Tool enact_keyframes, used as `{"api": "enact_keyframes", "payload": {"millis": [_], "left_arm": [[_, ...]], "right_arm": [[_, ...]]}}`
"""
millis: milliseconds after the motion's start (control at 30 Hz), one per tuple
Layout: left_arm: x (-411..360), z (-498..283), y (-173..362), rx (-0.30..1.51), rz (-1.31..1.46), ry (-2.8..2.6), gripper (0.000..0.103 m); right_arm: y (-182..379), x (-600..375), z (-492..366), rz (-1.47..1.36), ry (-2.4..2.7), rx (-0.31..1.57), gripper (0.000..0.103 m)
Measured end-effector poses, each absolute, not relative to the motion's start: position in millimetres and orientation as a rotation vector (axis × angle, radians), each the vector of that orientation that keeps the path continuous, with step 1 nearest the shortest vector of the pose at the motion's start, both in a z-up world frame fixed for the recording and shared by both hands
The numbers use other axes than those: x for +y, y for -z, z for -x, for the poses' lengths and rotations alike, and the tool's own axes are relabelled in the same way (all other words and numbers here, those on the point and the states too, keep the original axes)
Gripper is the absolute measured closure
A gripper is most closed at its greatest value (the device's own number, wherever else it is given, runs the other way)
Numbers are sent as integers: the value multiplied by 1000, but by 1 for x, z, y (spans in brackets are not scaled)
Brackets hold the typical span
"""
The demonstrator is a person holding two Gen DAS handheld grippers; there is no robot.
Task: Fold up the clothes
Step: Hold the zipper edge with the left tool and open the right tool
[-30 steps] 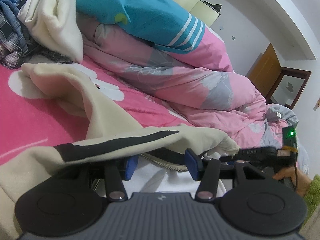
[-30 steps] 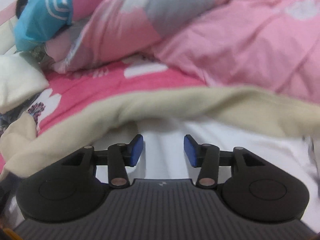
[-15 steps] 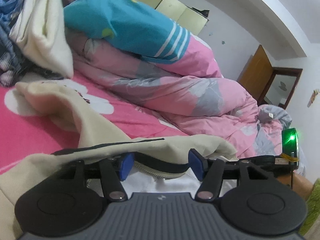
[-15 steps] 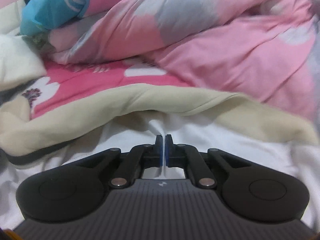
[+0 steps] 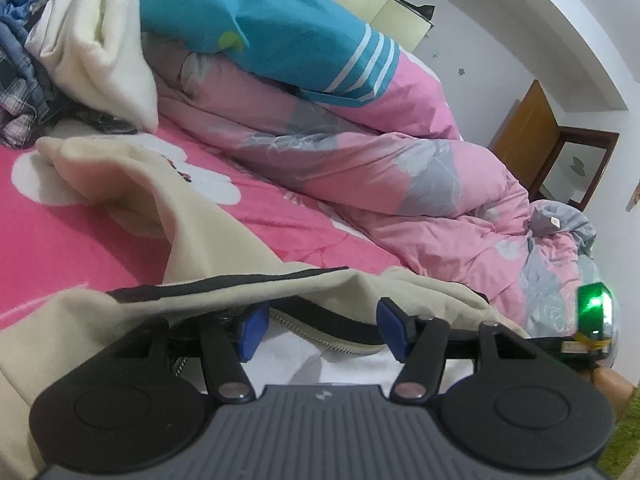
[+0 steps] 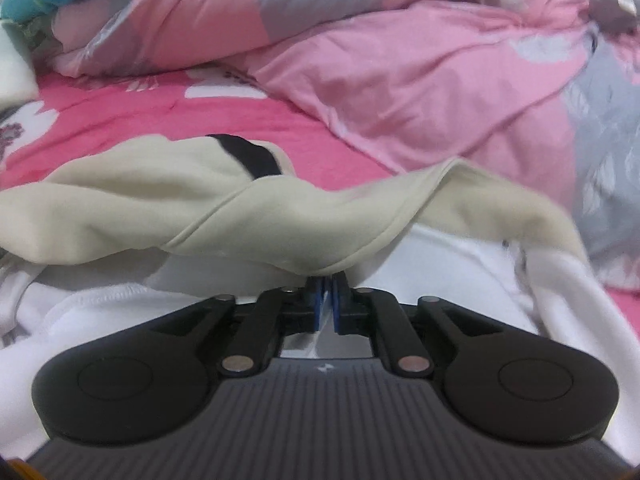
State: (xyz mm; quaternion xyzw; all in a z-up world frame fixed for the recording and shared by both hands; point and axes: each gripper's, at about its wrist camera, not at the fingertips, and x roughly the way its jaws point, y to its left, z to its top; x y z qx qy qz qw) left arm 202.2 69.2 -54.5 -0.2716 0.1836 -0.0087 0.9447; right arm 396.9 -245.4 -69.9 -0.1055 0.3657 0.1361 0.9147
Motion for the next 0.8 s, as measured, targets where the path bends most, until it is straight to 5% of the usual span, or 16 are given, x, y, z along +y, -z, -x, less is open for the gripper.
{"api": "enact_keyframes", "payload": {"millis": [67, 233, 500, 533, 567, 800], "left_arm": [[70, -202, 55, 376, 561, 17, 42], [70, -204, 56, 385, 564, 14, 42], [73, -204, 59, 393, 585, 8, 42], [73, -204, 59, 393, 586, 7, 42], [74, -204, 59, 391, 589, 8, 42], [75, -205, 61, 395, 600, 9, 42]], "right_arm": [[62, -261, -390, 135, -252, 770, 78], [36, -309, -347, -167, -323, 835, 74], [71, -278, -264, -115, -454, 989, 73], [76, -275, -256, -96, -460, 987, 81], [79, -272, -250, -57, -456, 976, 103], [57, -291, -227, 115, -259, 891, 103]]}}
